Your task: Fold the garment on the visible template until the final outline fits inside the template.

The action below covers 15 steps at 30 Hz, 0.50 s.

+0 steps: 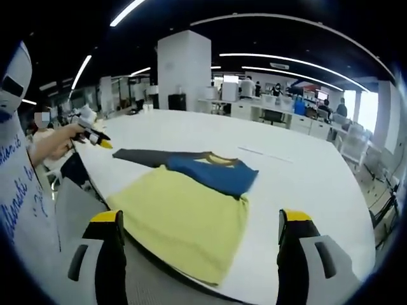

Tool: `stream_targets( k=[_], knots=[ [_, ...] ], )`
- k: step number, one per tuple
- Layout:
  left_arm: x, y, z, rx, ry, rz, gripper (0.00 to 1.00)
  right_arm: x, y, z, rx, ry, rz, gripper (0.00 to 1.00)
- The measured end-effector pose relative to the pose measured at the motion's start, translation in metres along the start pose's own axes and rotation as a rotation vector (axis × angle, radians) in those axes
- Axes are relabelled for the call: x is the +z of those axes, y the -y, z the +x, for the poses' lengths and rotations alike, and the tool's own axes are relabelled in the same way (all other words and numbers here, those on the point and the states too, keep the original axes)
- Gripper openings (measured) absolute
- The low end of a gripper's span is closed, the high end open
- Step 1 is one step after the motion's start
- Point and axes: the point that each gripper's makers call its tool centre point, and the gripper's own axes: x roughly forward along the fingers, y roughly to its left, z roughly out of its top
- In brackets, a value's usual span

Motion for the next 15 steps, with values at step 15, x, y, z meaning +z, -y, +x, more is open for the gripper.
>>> stream_targets(
  k=[15],
  knots=[
    [-0.01,-0.035,0.019,0.08,-0.061,0.0,0.86,0.0,-0.002,0.006,0.023,-0.016,0.003,1.0]
  ],
)
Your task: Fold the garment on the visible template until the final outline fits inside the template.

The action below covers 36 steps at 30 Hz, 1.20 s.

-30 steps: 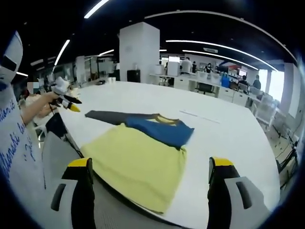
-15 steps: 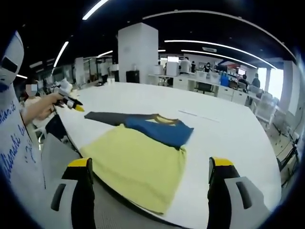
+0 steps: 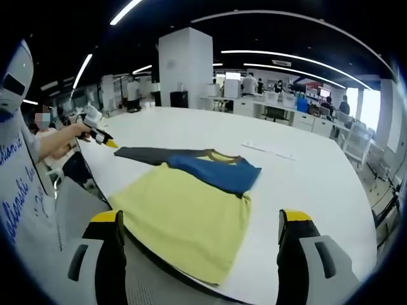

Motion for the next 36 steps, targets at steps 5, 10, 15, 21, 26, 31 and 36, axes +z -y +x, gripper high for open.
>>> stream_targets(
  k=[5,10,15,21,26,31,36],
  knots=[
    [-0.003,-0.009,0.007,0.0,0.002,-0.051,0.74,0.001,0.003,-0.001,-0.009,-0.002,-0.001,1.0],
    [-0.003,-0.019,0.011,0.044,0.012,-0.062,0.64,0.0,0.004,-0.001,-0.014,-0.008,-0.003,1.0],
    [0.0,-0.03,0.014,0.059,0.038,-0.121,0.59,0.002,0.005,0.0,-0.019,0.001,0.007,1.0],
    [-0.003,-0.041,0.018,0.097,0.033,-0.127,0.55,0.003,0.006,0.001,-0.022,-0.005,0.003,1.0],
    [-0.005,-0.045,0.025,0.105,0.025,-0.154,0.48,0.003,0.007,0.002,-0.024,-0.01,0.001,1.0],
    [-0.005,-0.056,0.028,0.157,0.048,-0.172,0.31,0.001,0.007,0.002,-0.018,-0.019,-0.001,1.0],
    [-0.009,-0.058,0.033,0.153,0.039,-0.208,0.33,0.001,0.007,0.003,-0.021,-0.019,0.001,1.0]
  ],
)
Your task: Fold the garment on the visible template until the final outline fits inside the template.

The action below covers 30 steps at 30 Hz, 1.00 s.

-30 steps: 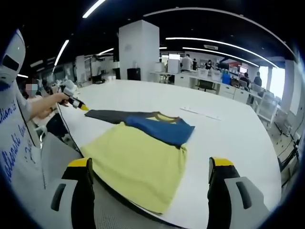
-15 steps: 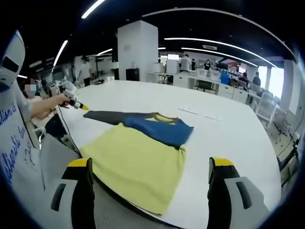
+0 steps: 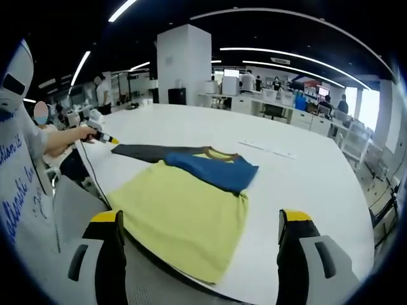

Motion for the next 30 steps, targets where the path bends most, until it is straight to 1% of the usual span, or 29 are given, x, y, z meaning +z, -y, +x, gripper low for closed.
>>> stream_targets(
  k=[3,5,8,11,12,18,27,30],
  knots=[
    [-0.006,-0.003,0.004,0.01,-0.02,0.002,0.32,0.001,0.001,0.001,-0.002,0.002,0.0,1.0],
    [-0.008,-0.005,0.006,0.013,-0.024,-0.017,0.31,0.001,0.0,0.001,-0.001,0.001,-0.002,1.0],
    [-0.012,-0.007,0.01,0.014,-0.031,-0.021,0.3,0.001,0.001,0.002,-0.001,0.001,0.0,1.0],
    [-0.016,-0.012,0.011,0.037,-0.037,-0.028,0.28,0.0,0.0,0.002,0.001,-0.002,0.003,1.0],
    [-0.018,-0.014,0.011,0.044,-0.036,-0.051,0.27,0.0,0.0,0.002,0.002,-0.002,0.0,1.0],
    [-0.021,-0.015,0.013,0.048,-0.042,-0.05,0.26,0.0,0.0,0.003,0.002,-0.005,0.0,1.0],
    [-0.02,-0.017,0.018,0.061,-0.032,-0.062,0.24,0.0,0.0,0.004,0.003,-0.011,-0.003,1.0],
    [-0.022,-0.019,0.02,0.067,-0.044,-0.046,0.23,0.0,0.0,0.003,0.002,-0.011,-0.003,1.0]
  ],
)
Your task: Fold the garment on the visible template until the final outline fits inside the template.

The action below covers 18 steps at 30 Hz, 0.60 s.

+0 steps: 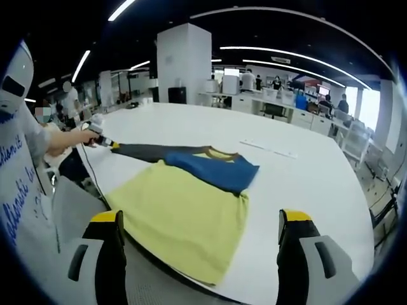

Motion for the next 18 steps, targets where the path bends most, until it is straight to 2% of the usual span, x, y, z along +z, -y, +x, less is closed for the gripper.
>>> stream_targets(
  k=[8,18],
  knots=[
    [0.0016,-0.0037,0.0013,0.022,0.007,0.026,0.2,-0.0012,-0.0032,0.0023,0.01,-0.012,-0.002,1.0],
    [0.0,0.002,-0.0015,0.023,0.012,0.05,0.18,0.0053,-0.0021,0.0038,0.014,0.003,-0.005,1.0]
  ],
)
